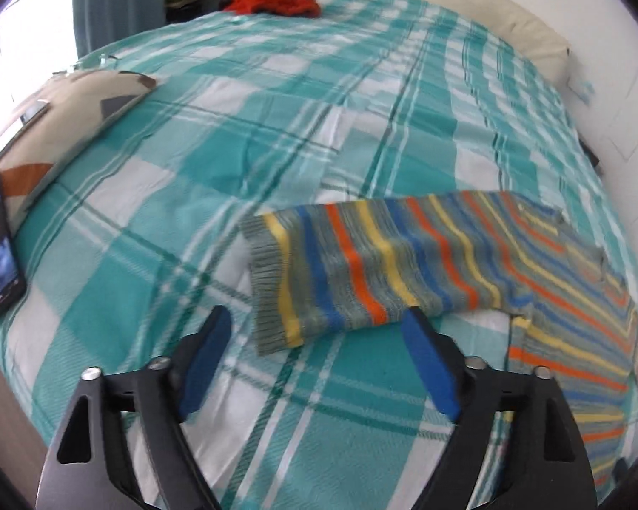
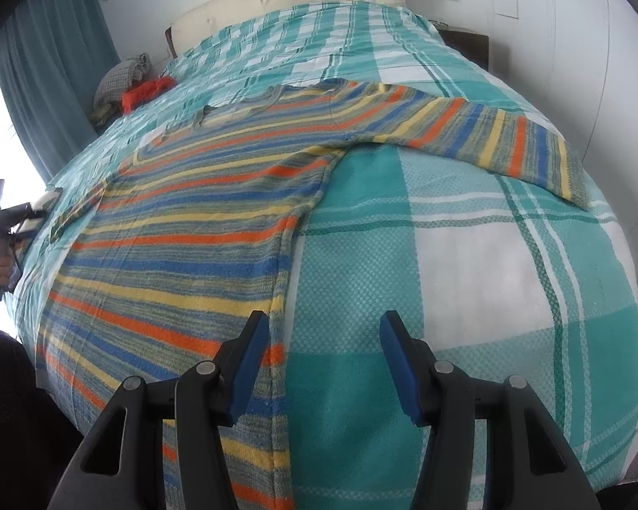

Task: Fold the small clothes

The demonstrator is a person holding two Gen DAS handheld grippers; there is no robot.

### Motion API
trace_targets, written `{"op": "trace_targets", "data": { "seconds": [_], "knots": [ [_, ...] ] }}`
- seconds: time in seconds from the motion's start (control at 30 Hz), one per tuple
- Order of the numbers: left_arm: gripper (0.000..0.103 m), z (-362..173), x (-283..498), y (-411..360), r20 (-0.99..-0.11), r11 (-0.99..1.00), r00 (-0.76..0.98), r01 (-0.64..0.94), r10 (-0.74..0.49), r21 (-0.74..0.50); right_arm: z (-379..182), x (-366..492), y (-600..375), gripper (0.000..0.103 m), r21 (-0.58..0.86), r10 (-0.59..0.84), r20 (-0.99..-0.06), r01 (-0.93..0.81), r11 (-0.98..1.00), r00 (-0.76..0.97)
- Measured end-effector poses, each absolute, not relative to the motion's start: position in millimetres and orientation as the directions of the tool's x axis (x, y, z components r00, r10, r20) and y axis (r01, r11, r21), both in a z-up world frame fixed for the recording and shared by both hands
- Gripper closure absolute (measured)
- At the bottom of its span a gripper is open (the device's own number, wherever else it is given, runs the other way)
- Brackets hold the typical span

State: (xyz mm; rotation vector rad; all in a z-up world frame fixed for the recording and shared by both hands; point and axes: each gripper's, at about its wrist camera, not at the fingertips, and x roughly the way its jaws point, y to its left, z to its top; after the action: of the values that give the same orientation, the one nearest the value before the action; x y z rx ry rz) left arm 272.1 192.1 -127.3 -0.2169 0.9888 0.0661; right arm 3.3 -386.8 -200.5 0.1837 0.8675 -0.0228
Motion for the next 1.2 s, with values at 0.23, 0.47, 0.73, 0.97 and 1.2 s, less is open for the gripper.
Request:
{"op": "trace_targets", "data": {
  "seconds": [0.23,0.47,0.73,0.97,1.2],
  "knots": [
    [0.017,-159.0,243.3,247.0,-0.875,0.883,0.484,-0.422,0.027,-0.206,-196.6,-6.1,-397.8,0.048,0.138,0.008,-0.751,0.146,0.979,0.660],
    [0.008,-117.0,209.2,142.7,-0.781,0.988,0.610,0.018,-0.134,-0.155,-187.1,-3.4,-422.8,0.046,0.152,-0.073,-0.708,0.252,0.956,0.702],
    [0.000,-174.2,264.4,96.5,-0.864,0.995,0.496,0.004,-0.087,-0.097,-205.7,1.9,-459.7,0.043,0.239,-0.090,-0.742,0.388,0.890,0.664],
    [0.000,-178.8,248.7,81.4,-0.785,1.000,0.620,0.022,-0.019,-0.007,-216.7,8.0,-448.4,0.032,0.178,-0.110,-0.759,0.366,0.913,0.642],
    [0.000,-182.5,251.8,93.1,-0.783,0.999,0.620,0.021,-0.046,-0.042,-224.9,12.1,-433.6,0.017,0.100,-0.149,-0.759,0.339,0.935,0.634]
  ]
}}
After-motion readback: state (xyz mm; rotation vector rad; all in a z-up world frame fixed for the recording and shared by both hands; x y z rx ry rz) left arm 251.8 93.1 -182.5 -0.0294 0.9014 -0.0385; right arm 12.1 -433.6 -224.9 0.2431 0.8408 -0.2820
